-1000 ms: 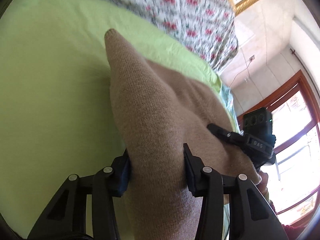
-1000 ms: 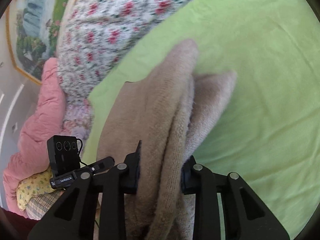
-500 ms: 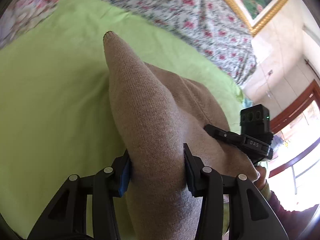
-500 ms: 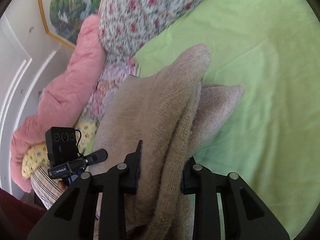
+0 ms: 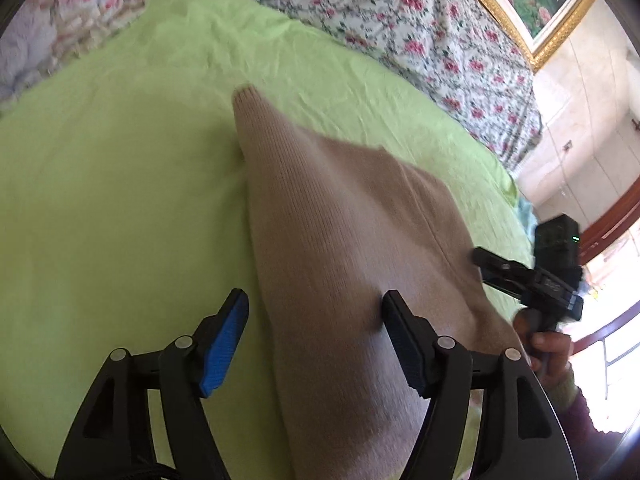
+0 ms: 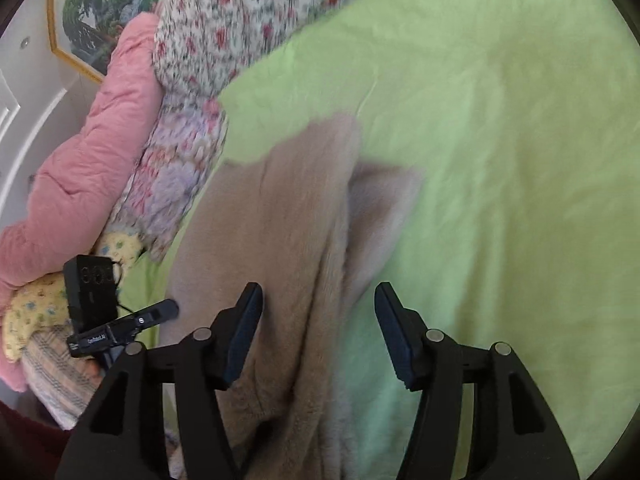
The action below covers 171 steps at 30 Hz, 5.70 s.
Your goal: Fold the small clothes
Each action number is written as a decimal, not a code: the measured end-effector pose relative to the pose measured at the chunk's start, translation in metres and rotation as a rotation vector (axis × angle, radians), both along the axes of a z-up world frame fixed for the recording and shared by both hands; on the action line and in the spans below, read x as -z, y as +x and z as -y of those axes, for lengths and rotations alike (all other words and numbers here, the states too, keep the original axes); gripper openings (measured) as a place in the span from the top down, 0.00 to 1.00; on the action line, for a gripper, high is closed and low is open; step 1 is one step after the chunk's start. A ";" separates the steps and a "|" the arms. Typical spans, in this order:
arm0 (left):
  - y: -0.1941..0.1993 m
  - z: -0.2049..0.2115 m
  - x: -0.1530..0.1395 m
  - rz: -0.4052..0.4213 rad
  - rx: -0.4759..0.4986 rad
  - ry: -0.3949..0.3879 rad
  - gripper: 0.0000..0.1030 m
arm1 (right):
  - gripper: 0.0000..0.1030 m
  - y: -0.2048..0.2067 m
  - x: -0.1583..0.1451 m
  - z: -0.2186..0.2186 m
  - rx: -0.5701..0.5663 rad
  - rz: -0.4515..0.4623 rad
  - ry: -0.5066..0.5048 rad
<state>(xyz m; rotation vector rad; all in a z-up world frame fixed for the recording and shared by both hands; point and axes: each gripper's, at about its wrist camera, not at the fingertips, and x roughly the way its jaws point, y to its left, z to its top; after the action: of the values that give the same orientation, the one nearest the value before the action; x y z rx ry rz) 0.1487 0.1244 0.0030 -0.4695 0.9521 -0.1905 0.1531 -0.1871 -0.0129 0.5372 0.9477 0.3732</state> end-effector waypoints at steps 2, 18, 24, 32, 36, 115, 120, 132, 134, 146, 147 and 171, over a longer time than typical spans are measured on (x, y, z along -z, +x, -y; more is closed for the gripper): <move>0.011 -0.006 -0.005 -0.004 -0.045 0.025 0.32 | 0.42 0.007 -0.008 0.003 0.017 0.023 0.001; 0.074 0.030 0.007 -0.037 0.017 0.312 0.85 | 0.90 0.016 -0.027 -0.013 0.082 0.065 -0.044; 0.065 0.036 0.004 -0.025 0.020 0.390 0.80 | 0.82 0.025 0.006 -0.015 0.088 -0.031 -0.093; -0.041 0.025 -0.027 0.063 0.024 0.303 0.60 | 0.62 -0.042 -0.035 -0.012 0.054 0.069 -0.056; -0.100 0.033 -0.018 0.054 0.055 0.303 0.52 | 0.62 -0.088 -0.028 -0.030 0.009 0.061 -0.078; -0.091 0.058 -0.007 0.104 0.145 0.165 0.95 | 0.69 -0.083 -0.001 -0.058 -0.100 0.133 -0.233; -0.108 0.062 0.021 0.024 0.170 0.200 0.95 | 0.69 -0.107 0.026 -0.050 -0.086 0.041 -0.315; -0.130 0.060 0.000 0.040 0.100 0.212 0.56 | 0.60 -0.130 -0.007 -0.050 -0.011 0.103 -0.247; -0.138 0.060 -0.004 0.043 0.067 0.247 0.48 | 0.58 -0.136 -0.012 -0.054 -0.006 0.115 -0.254; -0.185 0.067 0.001 0.039 0.068 0.348 0.42 | 0.44 -0.190 -0.009 -0.075 0.006 0.113 -0.363; -0.188 0.067 0.002 0.038 0.070 0.351 0.40 | 0.42 -0.194 -0.008 -0.078 0.003 0.108 -0.368; -0.191 0.058 -0.006 0.037 -0.009 0.495 0.20 | 0.22 -0.200 0.001 -0.096 -0.016 0.077 -0.413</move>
<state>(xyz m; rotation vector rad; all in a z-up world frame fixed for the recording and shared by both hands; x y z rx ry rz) -0.0421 0.0665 0.0090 -0.0143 0.9224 0.0473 -0.0467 -0.0913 -0.0134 0.1376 0.9239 0.2016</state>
